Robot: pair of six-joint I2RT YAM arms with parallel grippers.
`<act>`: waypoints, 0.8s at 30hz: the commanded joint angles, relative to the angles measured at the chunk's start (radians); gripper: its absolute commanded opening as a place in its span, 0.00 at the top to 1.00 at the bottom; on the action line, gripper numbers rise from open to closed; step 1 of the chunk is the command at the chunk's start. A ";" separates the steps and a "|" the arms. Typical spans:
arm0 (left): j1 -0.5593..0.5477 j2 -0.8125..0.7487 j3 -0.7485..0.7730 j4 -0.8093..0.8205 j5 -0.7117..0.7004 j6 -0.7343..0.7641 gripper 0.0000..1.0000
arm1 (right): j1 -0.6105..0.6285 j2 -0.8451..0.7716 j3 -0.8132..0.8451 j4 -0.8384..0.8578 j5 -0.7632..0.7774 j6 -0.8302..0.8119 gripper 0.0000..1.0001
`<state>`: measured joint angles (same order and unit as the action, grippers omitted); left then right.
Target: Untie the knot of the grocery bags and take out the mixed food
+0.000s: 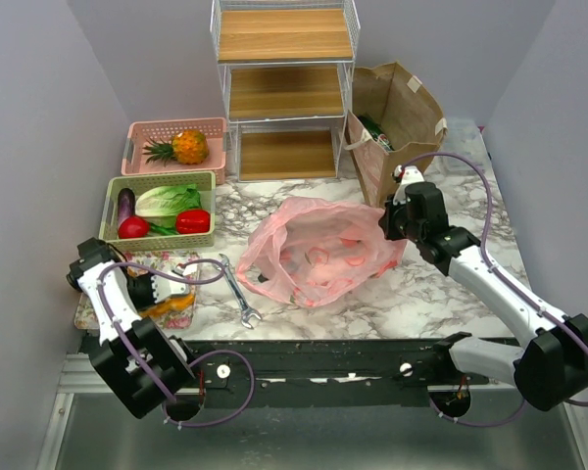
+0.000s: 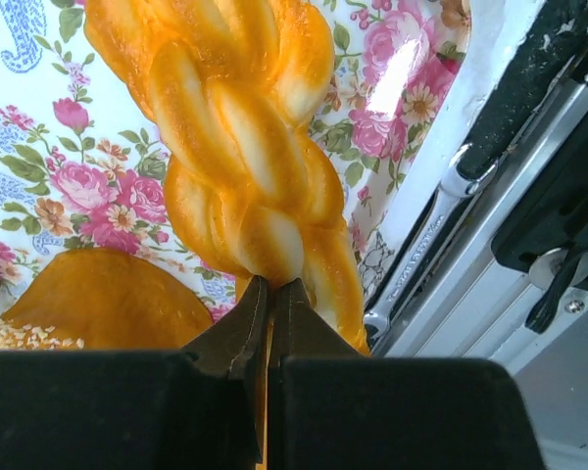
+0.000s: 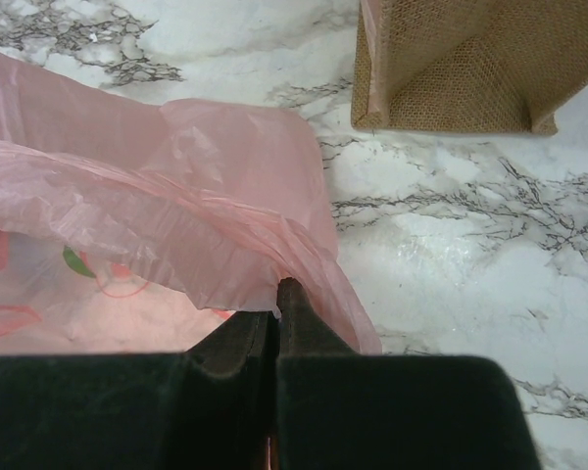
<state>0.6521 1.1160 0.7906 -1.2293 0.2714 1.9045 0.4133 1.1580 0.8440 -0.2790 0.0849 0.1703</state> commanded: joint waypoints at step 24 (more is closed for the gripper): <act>-0.424 -0.263 0.136 0.074 0.338 -0.486 0.02 | 0.002 0.010 0.174 -0.217 -0.079 -0.325 0.99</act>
<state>0.3267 0.8936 0.8322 -1.1698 0.4660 1.6627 0.4133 1.1900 0.8959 -0.3206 0.0433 0.0574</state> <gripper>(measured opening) 0.981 0.027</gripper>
